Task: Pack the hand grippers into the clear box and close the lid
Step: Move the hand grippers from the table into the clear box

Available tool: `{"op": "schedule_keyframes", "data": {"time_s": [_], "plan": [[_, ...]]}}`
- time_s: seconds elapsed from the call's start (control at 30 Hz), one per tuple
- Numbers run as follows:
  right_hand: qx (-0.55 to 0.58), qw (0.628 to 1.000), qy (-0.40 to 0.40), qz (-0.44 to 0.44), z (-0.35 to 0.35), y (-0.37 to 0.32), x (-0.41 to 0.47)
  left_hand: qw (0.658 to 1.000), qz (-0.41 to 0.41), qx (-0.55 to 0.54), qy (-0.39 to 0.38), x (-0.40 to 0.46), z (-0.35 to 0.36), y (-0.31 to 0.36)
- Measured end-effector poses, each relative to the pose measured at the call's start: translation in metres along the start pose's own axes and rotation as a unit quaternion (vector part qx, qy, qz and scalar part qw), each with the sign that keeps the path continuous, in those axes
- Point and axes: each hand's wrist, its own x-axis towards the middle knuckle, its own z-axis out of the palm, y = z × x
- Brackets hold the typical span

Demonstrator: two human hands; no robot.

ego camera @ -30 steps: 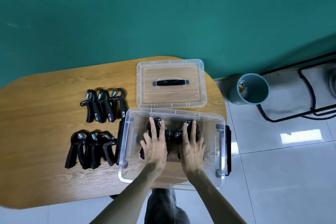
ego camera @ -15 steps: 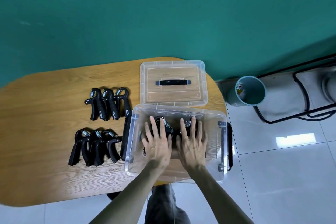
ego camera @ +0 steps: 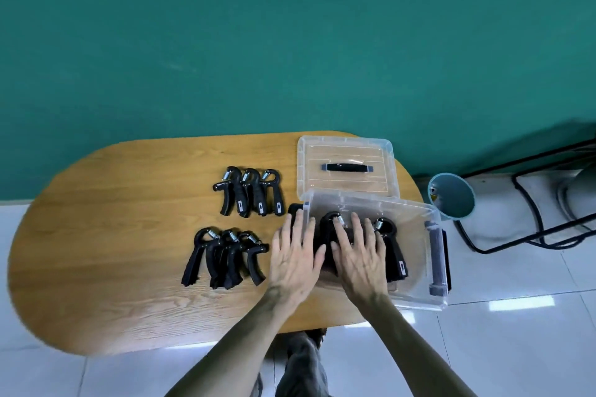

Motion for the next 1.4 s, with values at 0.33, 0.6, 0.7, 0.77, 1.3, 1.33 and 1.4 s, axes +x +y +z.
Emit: {"op": "schedule_keyframes", "data": {"time_s": [0.33, 0.6, 0.7, 0.77, 1.3, 1.33, 1.4], "plan": [[-0.022, 1.0, -0.001, -0.017, -0.01, -0.117, -0.038, 0.999, -0.031, -0.003, -0.008, -0.059, -0.039, -0.103], [-0.038, 0.997, -0.032, -0.067, 0.006, -0.167, -0.018, 0.994, -0.099, -0.024, -0.033, -0.07, -0.032, -0.158], [-0.036, 0.994, -0.057, -0.088, 0.018, -0.187, -0.004, 0.991, -0.118, -0.043, -0.051, -0.066, -0.025, -0.169], [-0.039, 0.992, -0.066, -0.1, 0.025, -0.195, 0.004, 0.988, -0.13, -0.055, -0.056, -0.063, -0.018, -0.176], [-0.01, 0.979, -0.133, -0.153, 0.111, -0.216, 0.102, 0.957, -0.236, -0.103, -0.135, -0.009, 0.067, -0.225], [-0.014, 0.98, -0.125, -0.155, 0.118, -0.22, 0.114, 0.955, -0.241, -0.106, -0.137, -0.007, 0.076, -0.229], [-0.014, 0.981, -0.11, -0.16, 0.127, -0.23, 0.137, 0.956, -0.24, -0.11, -0.127, -0.003, 0.09, -0.235]]}}
